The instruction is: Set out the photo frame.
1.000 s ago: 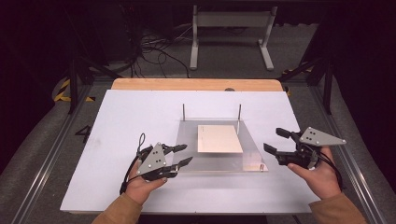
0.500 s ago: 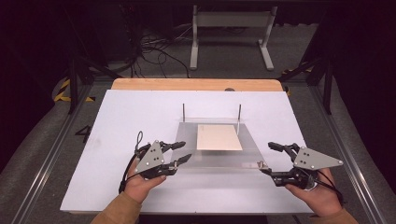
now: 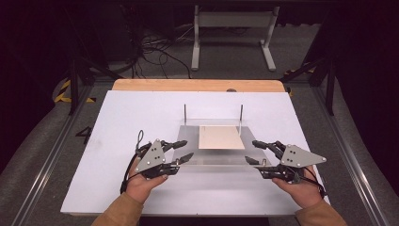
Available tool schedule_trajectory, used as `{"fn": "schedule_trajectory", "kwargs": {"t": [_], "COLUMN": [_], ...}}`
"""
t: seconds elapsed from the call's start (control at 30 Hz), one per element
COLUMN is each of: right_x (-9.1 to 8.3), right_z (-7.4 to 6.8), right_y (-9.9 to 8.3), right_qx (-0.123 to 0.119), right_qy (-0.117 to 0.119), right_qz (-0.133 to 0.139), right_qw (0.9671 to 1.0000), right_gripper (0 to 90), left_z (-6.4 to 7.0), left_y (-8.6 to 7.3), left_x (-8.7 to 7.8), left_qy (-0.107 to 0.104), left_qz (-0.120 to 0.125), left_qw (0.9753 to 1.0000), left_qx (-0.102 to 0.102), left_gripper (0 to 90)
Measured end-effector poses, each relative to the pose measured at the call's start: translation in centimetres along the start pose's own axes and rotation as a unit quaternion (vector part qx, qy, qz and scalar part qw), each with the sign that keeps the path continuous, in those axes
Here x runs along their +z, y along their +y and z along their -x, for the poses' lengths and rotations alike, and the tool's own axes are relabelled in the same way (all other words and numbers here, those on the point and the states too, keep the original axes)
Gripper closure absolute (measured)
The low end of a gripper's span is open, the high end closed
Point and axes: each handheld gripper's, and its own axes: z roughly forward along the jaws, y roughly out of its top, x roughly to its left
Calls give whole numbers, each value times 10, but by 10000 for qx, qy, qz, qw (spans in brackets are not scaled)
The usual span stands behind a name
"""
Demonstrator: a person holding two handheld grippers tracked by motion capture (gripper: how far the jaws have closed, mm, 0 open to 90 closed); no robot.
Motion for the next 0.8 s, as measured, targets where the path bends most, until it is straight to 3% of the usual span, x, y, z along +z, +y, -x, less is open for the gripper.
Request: {"fn": "schedule_trajectory", "kwargs": {"t": [0.17, 0.23, 0.3, 0.47, 0.57, 0.8], "right_x": [5, 5, 5, 6, 6, 6], "right_z": [4, 8, 9, 10, 12, 14], "right_y": [-3, -3, -3, 1, 3, 6], "right_qx": [-133, -62, -191, -343, -259, -321], "right_qy": [-106, 39, 13, -16, 11, -88], "right_qz": [18, 73, 45, 6, 2, 72], "right_qw": [9999, 9999, 9998, 9994, 9997, 9994], "right_gripper": [526, 535, 562, 585, 588, 590], "left_z": [0, -1, -2, -3, -5, -7], "left_y": [1, 2, 3, 5, 7, 9], "left_x": [0, 0, 0, -1, -1, -1], "left_qy": [-7, 9, 26, 86, 135, 200], "left_qz": [-26, -7, -12, 16, 25, 84], "left_qw": [10000, 10000, 10000, 10000, 9999, 9998], "left_qx": [1, 5, 5, 17, 61, 52], "left_gripper": [535, 536, 536, 539, 541, 542]}}
